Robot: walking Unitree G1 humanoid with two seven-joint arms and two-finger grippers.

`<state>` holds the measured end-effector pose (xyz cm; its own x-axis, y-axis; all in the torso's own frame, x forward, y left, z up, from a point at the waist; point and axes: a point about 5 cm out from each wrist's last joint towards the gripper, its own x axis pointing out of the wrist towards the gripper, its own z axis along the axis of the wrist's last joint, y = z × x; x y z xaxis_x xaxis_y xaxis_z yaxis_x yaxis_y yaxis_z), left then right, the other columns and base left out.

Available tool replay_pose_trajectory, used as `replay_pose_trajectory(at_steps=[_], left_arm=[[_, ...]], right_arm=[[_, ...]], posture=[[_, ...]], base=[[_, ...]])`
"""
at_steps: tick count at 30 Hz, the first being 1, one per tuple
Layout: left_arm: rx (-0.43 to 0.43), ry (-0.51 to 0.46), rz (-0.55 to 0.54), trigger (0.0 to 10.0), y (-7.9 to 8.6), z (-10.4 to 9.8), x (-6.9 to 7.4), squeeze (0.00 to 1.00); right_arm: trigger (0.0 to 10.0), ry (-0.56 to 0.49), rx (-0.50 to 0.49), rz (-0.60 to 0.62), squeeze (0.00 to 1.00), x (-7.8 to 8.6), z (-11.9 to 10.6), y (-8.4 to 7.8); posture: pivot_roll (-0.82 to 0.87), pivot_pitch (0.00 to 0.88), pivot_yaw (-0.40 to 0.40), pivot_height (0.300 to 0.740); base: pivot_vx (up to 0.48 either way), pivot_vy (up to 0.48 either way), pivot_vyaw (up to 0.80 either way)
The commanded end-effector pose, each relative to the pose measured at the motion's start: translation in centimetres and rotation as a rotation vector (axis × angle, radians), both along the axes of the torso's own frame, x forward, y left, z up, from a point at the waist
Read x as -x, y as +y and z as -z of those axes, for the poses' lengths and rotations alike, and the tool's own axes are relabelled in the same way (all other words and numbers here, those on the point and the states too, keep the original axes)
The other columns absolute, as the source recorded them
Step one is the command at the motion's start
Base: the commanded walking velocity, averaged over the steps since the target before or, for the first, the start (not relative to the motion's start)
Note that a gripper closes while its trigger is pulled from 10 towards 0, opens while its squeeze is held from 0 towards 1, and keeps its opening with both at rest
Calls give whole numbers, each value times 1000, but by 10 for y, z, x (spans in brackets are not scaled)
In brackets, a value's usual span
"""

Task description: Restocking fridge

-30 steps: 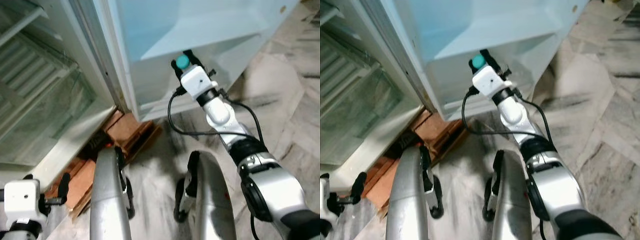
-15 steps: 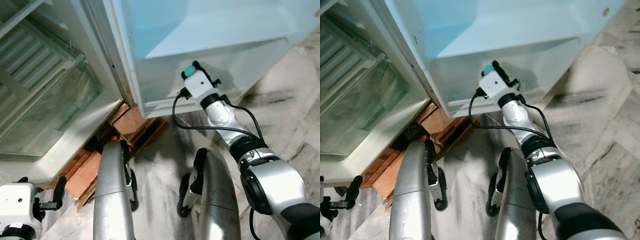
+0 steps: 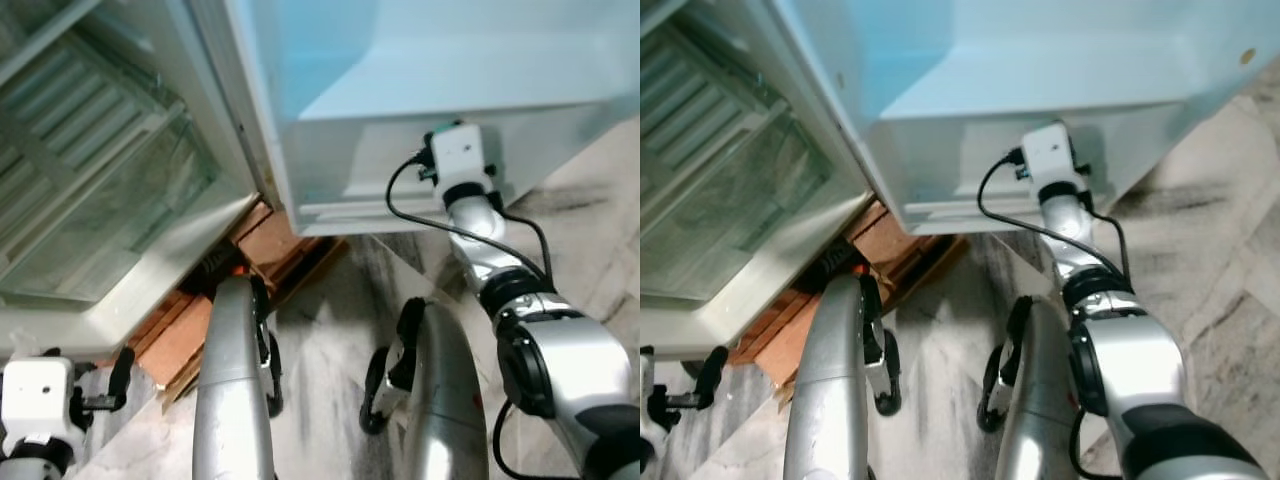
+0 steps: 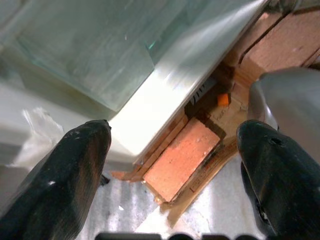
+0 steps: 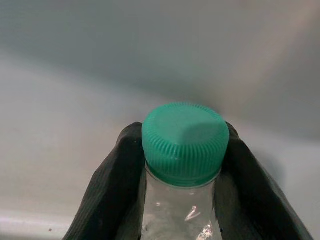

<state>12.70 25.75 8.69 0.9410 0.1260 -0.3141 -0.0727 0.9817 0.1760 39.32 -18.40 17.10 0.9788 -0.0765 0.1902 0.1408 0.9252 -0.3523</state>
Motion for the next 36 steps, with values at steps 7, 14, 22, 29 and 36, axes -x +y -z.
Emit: replay_pose_trajectory(at_steps=[7,14,22,29,36], left_arm=[[-13,34,0,10000,10,14,-2,0],[-15,22,5,10000,14,18,-10,0],[-3,-31,27,10000,7,17,-27,0],[19,-91,61,10000,-10,9,-52,0],[43,-121,81,10000,-24,10,-70,0]], right_arm=[[10000,55,-15,266,0,13,15,-54],[10000,39,-23,332,1000,14,9,-64],[10000,-33,-43,236,1000,3,-12,-47],[10000,-79,-41,87,1000,0,-19,-21],[10000,-108,-49,-36,1000,9,-10,-2]], posture=[[347,364,31,544],[340,348,29,544],[306,306,19,544],[235,240,12,544],[176,163,9,544]], base=[[0,0,0],[0,0,0],[0,0,0],[0,0,0],[0,0,0]])
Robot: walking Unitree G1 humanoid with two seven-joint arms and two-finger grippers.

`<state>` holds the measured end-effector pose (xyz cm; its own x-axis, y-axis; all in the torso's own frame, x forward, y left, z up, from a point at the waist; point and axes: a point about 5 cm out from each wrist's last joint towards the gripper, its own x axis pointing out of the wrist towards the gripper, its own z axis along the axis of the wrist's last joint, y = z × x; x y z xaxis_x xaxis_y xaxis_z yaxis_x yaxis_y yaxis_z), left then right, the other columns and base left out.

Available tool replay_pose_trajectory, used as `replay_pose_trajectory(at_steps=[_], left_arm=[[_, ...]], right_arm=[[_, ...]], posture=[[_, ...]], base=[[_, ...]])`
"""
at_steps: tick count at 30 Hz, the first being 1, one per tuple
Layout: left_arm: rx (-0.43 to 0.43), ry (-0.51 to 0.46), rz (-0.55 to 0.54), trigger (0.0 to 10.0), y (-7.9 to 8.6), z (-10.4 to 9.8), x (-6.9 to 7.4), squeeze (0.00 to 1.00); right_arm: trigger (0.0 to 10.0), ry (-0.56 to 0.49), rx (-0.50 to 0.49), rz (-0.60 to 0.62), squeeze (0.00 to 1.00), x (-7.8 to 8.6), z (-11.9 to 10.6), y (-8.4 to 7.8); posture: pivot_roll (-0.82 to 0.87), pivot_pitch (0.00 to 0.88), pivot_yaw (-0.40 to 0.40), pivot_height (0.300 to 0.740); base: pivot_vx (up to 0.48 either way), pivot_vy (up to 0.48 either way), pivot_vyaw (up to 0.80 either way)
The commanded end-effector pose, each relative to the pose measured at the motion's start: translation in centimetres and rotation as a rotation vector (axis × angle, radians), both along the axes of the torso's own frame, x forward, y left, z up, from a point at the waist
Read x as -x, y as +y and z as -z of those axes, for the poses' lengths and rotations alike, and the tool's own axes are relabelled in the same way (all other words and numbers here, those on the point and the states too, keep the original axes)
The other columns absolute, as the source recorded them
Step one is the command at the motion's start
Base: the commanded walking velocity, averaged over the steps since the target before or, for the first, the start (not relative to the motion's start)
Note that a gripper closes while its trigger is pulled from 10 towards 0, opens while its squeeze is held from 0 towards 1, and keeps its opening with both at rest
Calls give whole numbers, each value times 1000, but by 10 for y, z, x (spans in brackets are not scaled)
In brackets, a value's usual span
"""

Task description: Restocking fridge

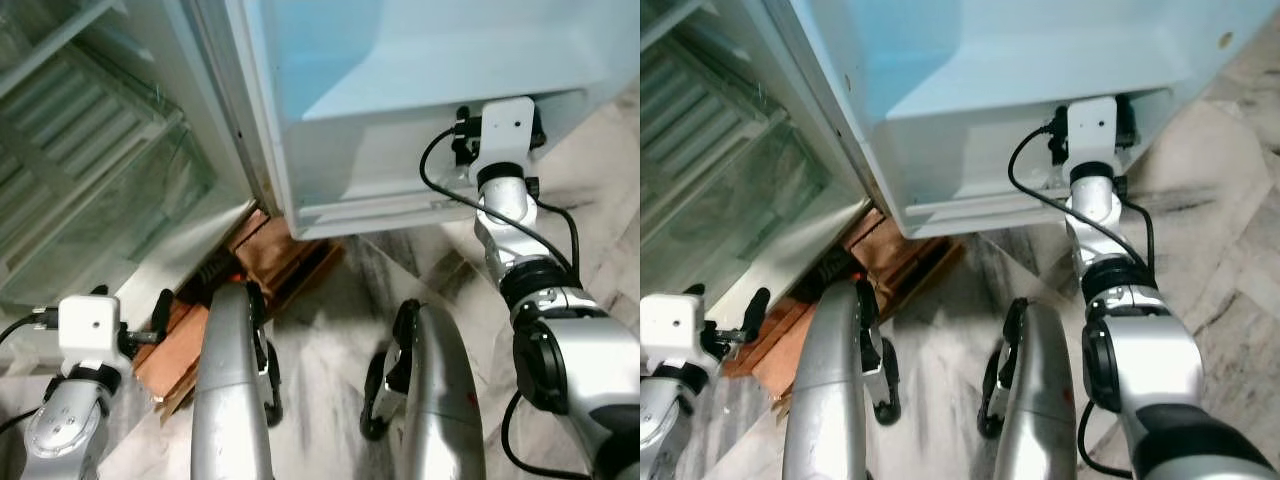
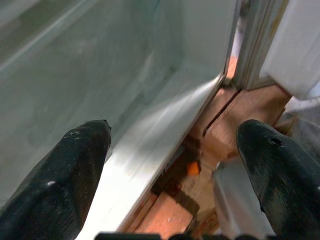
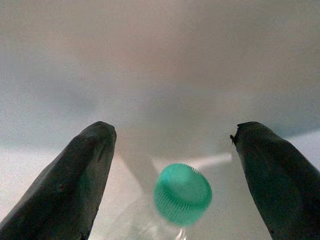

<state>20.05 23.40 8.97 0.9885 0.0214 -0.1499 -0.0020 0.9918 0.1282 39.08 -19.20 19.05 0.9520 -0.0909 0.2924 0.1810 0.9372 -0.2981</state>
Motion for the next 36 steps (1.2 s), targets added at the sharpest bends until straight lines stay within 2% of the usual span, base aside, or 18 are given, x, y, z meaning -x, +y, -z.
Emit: replay_pose_trajectory(at_steps=[1,6,7,8,9,10,12,15,17,19,21,23,26,29,32,36], left_arm=[[2,50,-13,10000,-3,13,2,0],[14,43,1,10000,-10,16,-7,0],[11,33,17,10000,-14,17,-13,0],[16,30,20,10000,-16,18,-17,0],[16,30,20,10000,-16,18,-17,0],[27,26,22,10000,-19,19,-21,0],[30,24,23,10000,-20,20,-23,0],[42,22,15,10000,-23,22,-28,0],[44,24,18,10000,-24,24,-30,0],[43,26,22,10000,-24,24,-31,0],[24,21,17,10000,-22,26,-32,0],[20,18,14,10000,-21,26,-32,0],[66,32,11,10000,-16,29,-32,0],[66,27,20,10000,-17,33,-35,0],[66,18,21,10000,-21,33,-40,0],[92,30,-3,10000,-21,42,-40,0]], right_arm=[[10000,-3,-10,-53,1000,9,12,8],[10000,-14,-43,-84,1000,25,24,11],[10000,0,-87,-91,886,39,37,12],[10000,19,-115,-86,533,46,46,12],[10000,19,-115,-86,533,46,46,12],[10000,52,-143,-89,0,60,62,15],[10000,62,-147,-96,0,67,68,16],[10000,137,-207,-74,0,90,95,22],[10000,192,-237,-57,0,98,108,25],[10000,210,-246,-56,0,100,112,25],[10000,220,-282,-65,0,111,114,26],[10000,225,-314,-54,0,115,115,24],[10000,219,-354,-9,0,126,116,16],[10000,216,-375,23,0,127,118,8],[10000,215,-346,9,0,122,116,6],[10000,242,-375,24,0,118,120,5]], posture=[[176,163,9,544],[153,120,5,544],[140,98,4,544],[134,90,5,544],[134,90,5,544],[123,68,4,544],[120,65,4,544],[118,41,5,544],[116,34,12,544],[112,33,14,544],[92,25,18,544],[84,21,20,544],[55,6,28,544],[54,0,12,544],[56,0,4,564],[30,0,-1,589]], base=[[0,0,0],[0,0,0],[0,0,0],[0,0,0],[0,0,0],[0,0,0],[0,0,0],[0,0,0],[0,0,0],[0,0,0],[0,0,0],[0,0,0],[0,0,0],[0,0,0],[0,0,0],[0,0,0]])
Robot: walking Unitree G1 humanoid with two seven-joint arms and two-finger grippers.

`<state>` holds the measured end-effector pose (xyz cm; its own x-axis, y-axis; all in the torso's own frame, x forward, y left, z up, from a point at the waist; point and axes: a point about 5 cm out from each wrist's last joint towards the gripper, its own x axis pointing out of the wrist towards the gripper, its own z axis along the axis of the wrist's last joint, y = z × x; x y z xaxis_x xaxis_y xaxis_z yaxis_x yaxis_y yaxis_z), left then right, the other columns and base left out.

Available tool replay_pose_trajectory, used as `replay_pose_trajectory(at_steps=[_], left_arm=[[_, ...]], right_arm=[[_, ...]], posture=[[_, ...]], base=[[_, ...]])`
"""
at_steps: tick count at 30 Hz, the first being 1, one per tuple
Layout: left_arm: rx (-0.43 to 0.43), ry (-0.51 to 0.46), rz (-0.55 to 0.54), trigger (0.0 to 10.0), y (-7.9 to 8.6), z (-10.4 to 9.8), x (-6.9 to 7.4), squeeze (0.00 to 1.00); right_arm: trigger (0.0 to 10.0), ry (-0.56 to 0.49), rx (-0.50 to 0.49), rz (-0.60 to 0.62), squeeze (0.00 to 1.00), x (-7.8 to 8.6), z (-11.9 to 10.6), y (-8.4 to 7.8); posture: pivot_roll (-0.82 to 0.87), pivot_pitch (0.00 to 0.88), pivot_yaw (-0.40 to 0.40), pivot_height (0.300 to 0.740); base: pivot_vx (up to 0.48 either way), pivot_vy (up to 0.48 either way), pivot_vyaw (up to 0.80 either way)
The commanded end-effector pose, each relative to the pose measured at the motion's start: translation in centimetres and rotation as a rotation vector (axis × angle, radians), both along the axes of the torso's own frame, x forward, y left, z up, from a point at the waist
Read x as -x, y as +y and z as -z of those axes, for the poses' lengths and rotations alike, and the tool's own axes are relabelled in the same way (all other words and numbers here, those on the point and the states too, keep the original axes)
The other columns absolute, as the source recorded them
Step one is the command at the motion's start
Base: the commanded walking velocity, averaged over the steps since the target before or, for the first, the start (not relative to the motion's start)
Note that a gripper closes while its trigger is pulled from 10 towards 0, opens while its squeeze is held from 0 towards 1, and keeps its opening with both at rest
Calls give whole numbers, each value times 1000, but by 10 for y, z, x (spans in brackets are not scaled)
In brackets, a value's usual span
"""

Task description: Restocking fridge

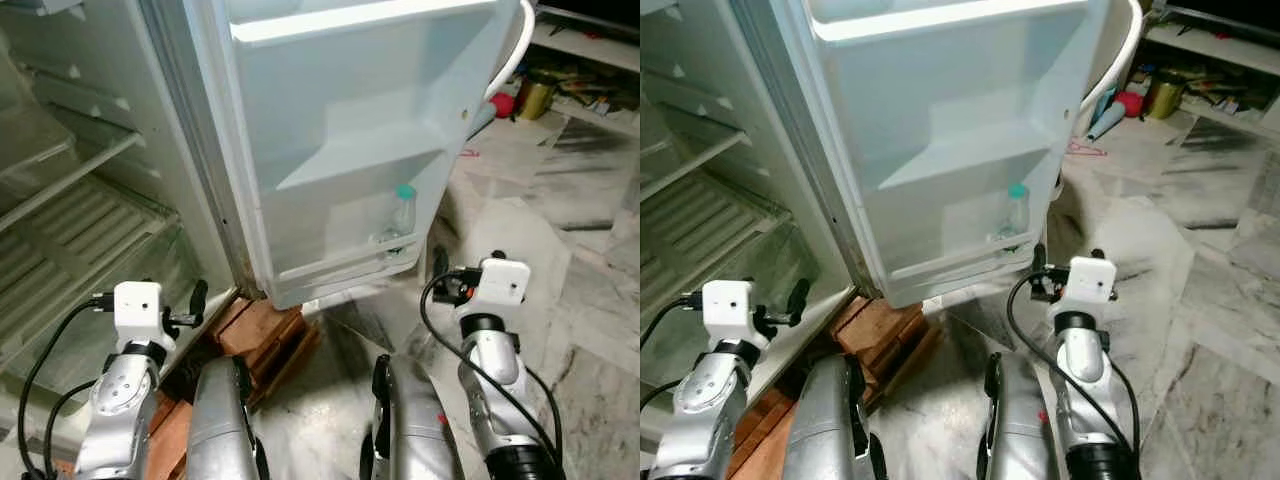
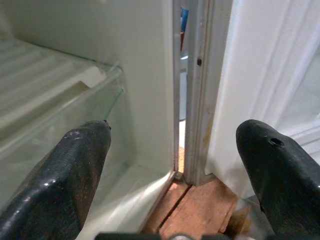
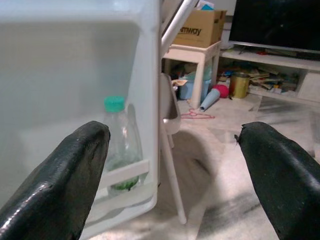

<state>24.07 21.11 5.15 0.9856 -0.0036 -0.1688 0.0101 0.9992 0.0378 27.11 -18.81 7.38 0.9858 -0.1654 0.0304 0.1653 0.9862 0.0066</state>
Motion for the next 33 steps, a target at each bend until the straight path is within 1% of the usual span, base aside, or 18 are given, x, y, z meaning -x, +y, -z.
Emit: replay_pose_trajectory(at_steps=[1,3,5,6,9,15,22,24,27,29,30,33], left_arm=[[3,27,-11,10000,0,10,1,0],[1,42,-5,10000,-2,16,1,0],[20,20,5,10000,-13,14,-8,0],[20,20,5,10000,-13,14,-8,0],[20,10,11,10000,-20,15,-14,0],[3,13,19,10000,-19,20,-20,0],[-6,-15,-2,10000,-18,17,-30,0],[-6,-18,-6,10000,-18,17,-30,0],[-6,-28,-13,10000,-16,17,-26,0],[-2,-32,-20,10000,-15,20,-20,0],[-2,-32,-20,10000,-15,20,-20,0],[-6,-26,-23,10000,-14,23,-13,0]], right_arm=[[10000,30,-34,7,0,-3,4,2],[10000,37,-43,7,0,-6,4,2],[10000,7,-10,-36,0,-13,-3,6],[10000,7,-10,-36,0,-13,-3,6],[10000,13,2,-38,0,-16,-3,6],[10000,-1,29,-67,0,-22,-5,8],[10000,-3,44,-59,0,-25,-7,0],[10000,-2,47,-58,0,-25,-7,-2],[10000,5,53,-59,0,-21,-6,-5],[10000,25,65,-68,0,-15,0,-7],[10000,25,65,-68,0,-15,0,-7],[10000,54,58,-70,0,-9,7,-9]], posture=[[32,0,-10,594],[36,0,-17,604],[39,0,-23,624],[39,0,-23,624],[39,0,-22,644],[22,0,-17,684],[10,0,-25,739],[11,0,-27,740],[16,0,-33,740],[20,0,-35,740],[20,0,-35,740],[24,0,-37,740]], base=[[0,0,0],[0,0,0],[0,0,0],[0,0,0],[0,0,0],[0,0,0],[0,0,0],[0,0,0],[0,0,0],[0,0,0],[0,0,0],[0,0,0]])
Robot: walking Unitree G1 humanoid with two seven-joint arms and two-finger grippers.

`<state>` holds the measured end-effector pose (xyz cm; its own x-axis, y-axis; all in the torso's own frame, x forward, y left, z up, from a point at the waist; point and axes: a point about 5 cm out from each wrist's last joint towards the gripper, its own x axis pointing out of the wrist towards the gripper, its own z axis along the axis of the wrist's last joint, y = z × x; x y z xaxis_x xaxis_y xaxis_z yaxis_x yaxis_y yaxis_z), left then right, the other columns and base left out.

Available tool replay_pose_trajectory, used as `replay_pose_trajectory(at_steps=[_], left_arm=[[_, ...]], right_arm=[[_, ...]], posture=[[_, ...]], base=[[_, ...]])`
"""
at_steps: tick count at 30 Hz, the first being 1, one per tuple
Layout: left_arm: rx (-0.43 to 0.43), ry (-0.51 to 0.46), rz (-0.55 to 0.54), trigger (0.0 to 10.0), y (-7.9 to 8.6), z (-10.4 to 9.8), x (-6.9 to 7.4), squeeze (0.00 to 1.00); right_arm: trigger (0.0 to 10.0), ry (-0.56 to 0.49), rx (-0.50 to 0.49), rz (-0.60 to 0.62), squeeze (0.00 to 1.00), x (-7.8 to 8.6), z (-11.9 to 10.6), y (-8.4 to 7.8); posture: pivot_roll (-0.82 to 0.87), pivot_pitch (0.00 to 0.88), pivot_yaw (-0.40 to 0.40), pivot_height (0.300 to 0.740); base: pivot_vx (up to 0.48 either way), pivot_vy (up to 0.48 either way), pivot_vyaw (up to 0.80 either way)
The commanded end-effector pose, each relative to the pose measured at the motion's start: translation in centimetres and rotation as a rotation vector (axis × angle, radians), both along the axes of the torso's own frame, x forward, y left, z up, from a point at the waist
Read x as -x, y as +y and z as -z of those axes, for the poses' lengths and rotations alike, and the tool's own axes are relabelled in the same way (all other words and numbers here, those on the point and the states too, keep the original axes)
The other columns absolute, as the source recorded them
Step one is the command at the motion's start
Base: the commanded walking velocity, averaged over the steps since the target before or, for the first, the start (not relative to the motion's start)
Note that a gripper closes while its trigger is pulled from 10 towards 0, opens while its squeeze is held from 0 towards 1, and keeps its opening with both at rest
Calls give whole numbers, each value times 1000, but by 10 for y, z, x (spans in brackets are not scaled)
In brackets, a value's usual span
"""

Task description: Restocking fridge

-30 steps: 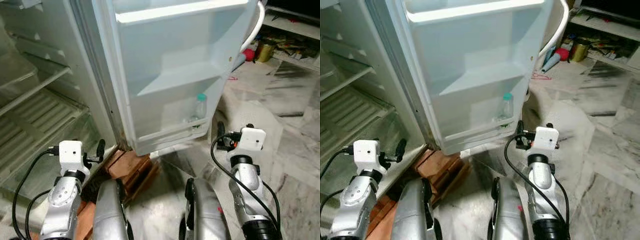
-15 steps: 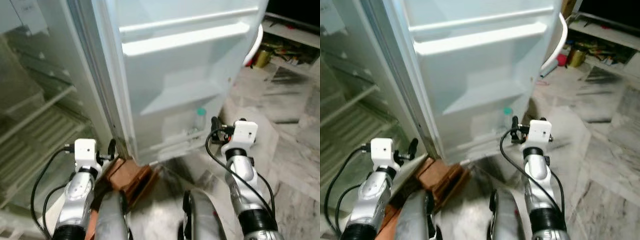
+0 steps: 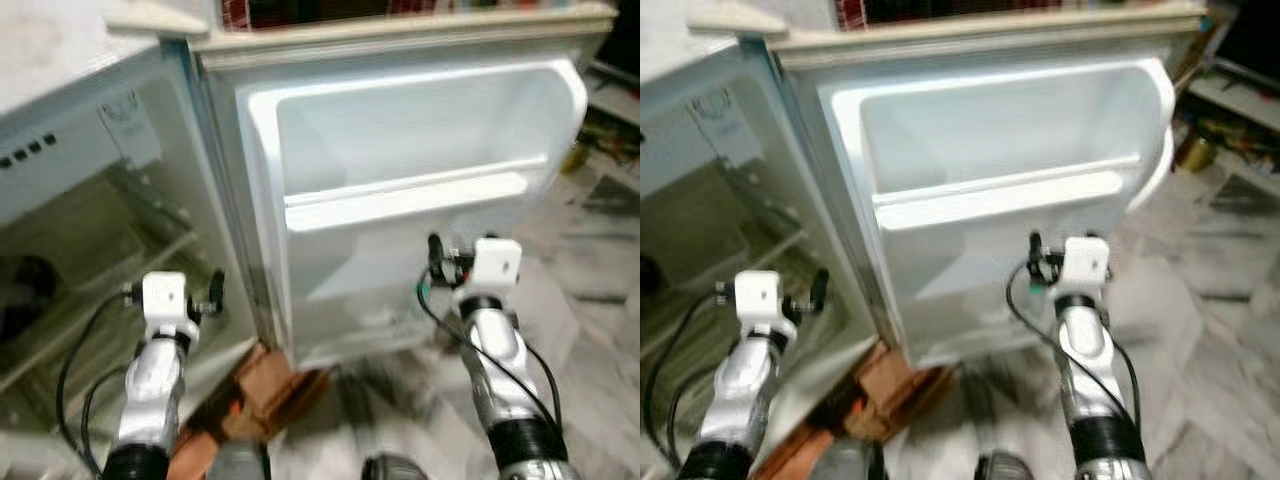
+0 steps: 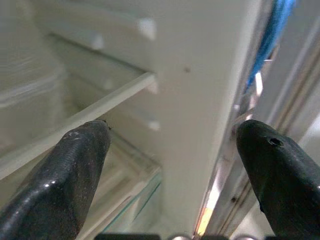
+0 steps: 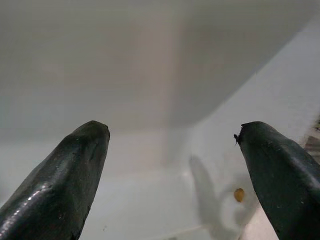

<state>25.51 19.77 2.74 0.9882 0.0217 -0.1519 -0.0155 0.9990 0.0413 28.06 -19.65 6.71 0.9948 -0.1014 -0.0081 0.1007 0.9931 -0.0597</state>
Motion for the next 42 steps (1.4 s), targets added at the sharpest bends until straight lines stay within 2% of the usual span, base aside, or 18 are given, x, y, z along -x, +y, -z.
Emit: replay_pose_trajectory(at_steps=[1,3,5,10,13,15,26,42], left_arm=[[-2,-2,-2,10000,0,0,3,0],[1,9,-14,10000,0,3,6,0],[2,28,-34,10000,-2,5,7,0],[-5,22,-18,10000,-5,4,5,0],[-9,22,-28,10000,-3,3,4,0],[-14,24,-29,10000,-2,3,3,0],[-43,12,-17,10000,1,-2,1,0],[-30,-17,46,10000,-3,-8,-2,0]], right_arm=[[10000,16,-7,-4,0,3,3,-1],[10000,31,-27,-4,0,6,7,0],[10000,44,-96,-33,0,7,11,6],[10000,64,-114,-66,0,5,12,12],[10000,91,-160,-103,0,5,14,15],[10000,92,-143,-119,0,5,14,16],[10000,118,-181,-107,0,3,16,20],[10000,65,-194,-148,0,-4,6,27]], posture=[[30,0,-40,740],[32,0,-40,740],[32,0,-42,740],[31,0,-39,740],[31,0,-35,740],[31,0,-33,740],[41,0,-32,740],[48,0,-23,740]], base=[[0,0,0],[0,0,0],[-120,0,0],[-279,0,0],[-286,0,0],[-347,-285,0],[-345,-317,0],[0,-473,62]])
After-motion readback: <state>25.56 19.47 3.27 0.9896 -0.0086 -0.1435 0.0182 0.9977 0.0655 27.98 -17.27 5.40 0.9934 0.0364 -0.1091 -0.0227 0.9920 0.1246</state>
